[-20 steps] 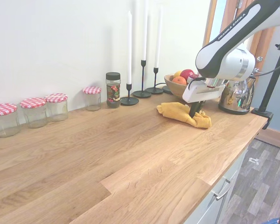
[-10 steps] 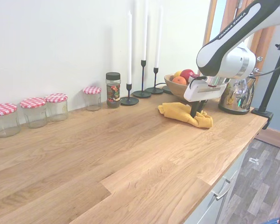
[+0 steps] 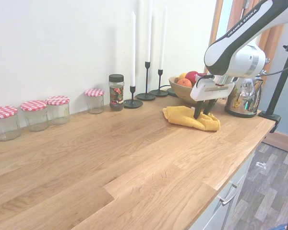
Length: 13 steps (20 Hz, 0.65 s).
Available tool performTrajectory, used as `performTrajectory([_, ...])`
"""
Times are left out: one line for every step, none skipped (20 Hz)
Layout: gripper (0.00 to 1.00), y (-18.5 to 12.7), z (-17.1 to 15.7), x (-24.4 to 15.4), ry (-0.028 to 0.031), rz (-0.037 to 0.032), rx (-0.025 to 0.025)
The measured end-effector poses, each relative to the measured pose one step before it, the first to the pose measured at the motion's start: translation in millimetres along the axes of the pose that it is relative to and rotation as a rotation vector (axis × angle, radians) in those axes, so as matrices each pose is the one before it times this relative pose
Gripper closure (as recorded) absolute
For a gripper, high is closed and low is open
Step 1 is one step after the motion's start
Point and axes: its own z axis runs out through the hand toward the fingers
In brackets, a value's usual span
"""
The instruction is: Wipe the counter
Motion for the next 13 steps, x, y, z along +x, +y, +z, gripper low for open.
performTrajectory([0.0, -0.36, -3.61, 0.38, 0.00367, 0.00083, 0.00199])
performTrajectory([0.0, -0.32, -3.71, 0.37, 0.00386, 0.0009, 0.00083])
performTrajectory([0.0, -0.33, -3.7, 0.19, 0.00251, 0.00193, 0.001])
performTrajectory([0.0, -0.39, -3.74, -0.01, 0.00126, 0.00173, 0.0014])
performTrajectory([0.0, -0.58, -3.86, 0.05, 0.00325, 0.00109, 0.00137])
performTrajectory([0.0, -0.63, -3.91, 0.1, 0.00372, 0.00169, 0.00206])
performTrajectory([0.0, -0.49, -3.75, -0.08, 0.00113, 0.00142, 0.00263])
performTrajectory([0.0, -0.38, -3.43, -0.19, 0.00017, 0.0016, 0.00191])
performTrajectory([0.0, -0.41, -3.22, -0.06, 0.0016, 0.0017, 0.002])
performTrajectory([0.0, -0.32, -2.88, -0.14, 0.0009, 0.00101, 0.00106])
performTrajectory([0.0, -0.23, -2.22, -0.2, 0.00029, 0.00135, 0.00015])
performTrajectory([0.0, -0.16, -1.5, -0.22, -0.00041, 0.00245, 0.00002])
performTrajectory([0.0, 0.0, -1.0, -0.27, -0.00144, 0.00561, -0.00095])
